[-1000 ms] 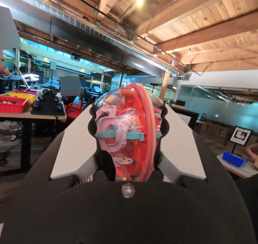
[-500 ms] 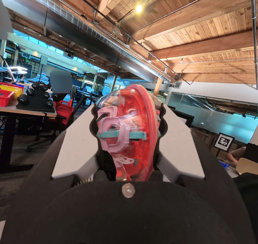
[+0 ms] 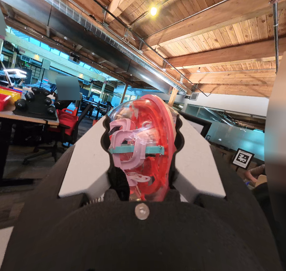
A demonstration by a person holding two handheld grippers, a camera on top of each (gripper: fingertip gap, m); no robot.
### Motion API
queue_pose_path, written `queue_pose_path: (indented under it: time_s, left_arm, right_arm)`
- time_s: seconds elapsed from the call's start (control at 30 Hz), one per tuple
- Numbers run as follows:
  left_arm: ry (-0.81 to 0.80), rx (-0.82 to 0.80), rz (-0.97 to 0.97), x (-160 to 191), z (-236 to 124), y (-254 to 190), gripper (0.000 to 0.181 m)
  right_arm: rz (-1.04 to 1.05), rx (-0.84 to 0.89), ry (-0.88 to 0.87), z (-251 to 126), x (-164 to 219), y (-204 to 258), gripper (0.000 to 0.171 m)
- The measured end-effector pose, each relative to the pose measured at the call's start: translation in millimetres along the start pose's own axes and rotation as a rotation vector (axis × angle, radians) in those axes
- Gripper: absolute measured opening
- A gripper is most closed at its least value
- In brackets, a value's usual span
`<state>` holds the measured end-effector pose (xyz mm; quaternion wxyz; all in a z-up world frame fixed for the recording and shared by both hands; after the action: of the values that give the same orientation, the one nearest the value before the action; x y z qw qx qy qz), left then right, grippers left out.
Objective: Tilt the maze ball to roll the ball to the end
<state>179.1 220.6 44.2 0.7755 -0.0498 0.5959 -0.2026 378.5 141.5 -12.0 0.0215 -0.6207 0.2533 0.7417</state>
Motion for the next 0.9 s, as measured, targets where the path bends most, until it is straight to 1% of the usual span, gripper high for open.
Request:
queue_pose_path:
  time_s: [0.1, 0.23, 0.33, 0.47, 0.57, 0.67, 0.73, 0.83, 0.9]
  left_arm:
    - [0.025, -0.007, -0.097, 31, -16, 19, 0.082]
    - [0.043, -0.009, -0.307, 95, -38, 56, 0.080]
    - [0.043, -0.030, -0.433, 142, -56, 72, 0.080]
    - [0.050, -0.071, -0.557, 190, -78, 88, 0.079]
    - [0.060, -0.101, -0.628, 216, -89, 101, 0.077]
    - [0.042, -0.112, -0.694, 236, -100, 114, 0.072]
    - [0.023, -0.114, -0.724, 246, -108, 122, 0.063]
    - [0.014, -0.133, -0.735, 254, -117, 130, 0.041]
    - [0.031, -0.146, -0.738, 259, -118, 134, 0.036]
  right_arm:
    - [0.104, 0.035, 0.085, 1, 37, -10, 0.156]
    - [0.267, 0.099, 0.152, -5, 99, -26, 0.154]
    - [0.371, 0.104, 0.207, -8, 143, -35, 0.153]
    - [0.488, 0.091, 0.264, -8, 189, -49, 0.151]
    - [0.551, 0.069, 0.299, -10, 215, -61, 0.149]
    - [0.583, 0.070, 0.325, -12, 232, -70, 0.143]
    - [0.582, 0.082, 0.348, -15, 240, -75, 0.137]
    - [0.591, 0.092, 0.359, -19, 250, -82, 0.129]
    - [0.589, 0.102, 0.374, -20, 256, -86, 0.128]
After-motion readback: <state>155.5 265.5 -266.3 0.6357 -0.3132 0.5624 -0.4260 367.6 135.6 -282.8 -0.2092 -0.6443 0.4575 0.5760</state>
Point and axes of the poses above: each gripper's, where its closed fingertips meet, z out along the fingers, x out of its underside, y = z × x across the jaws, the point moved 10 cm from there along -z, back along the fingers, and after that the axes turned 9 degrees about y, right-handed, at the moved point
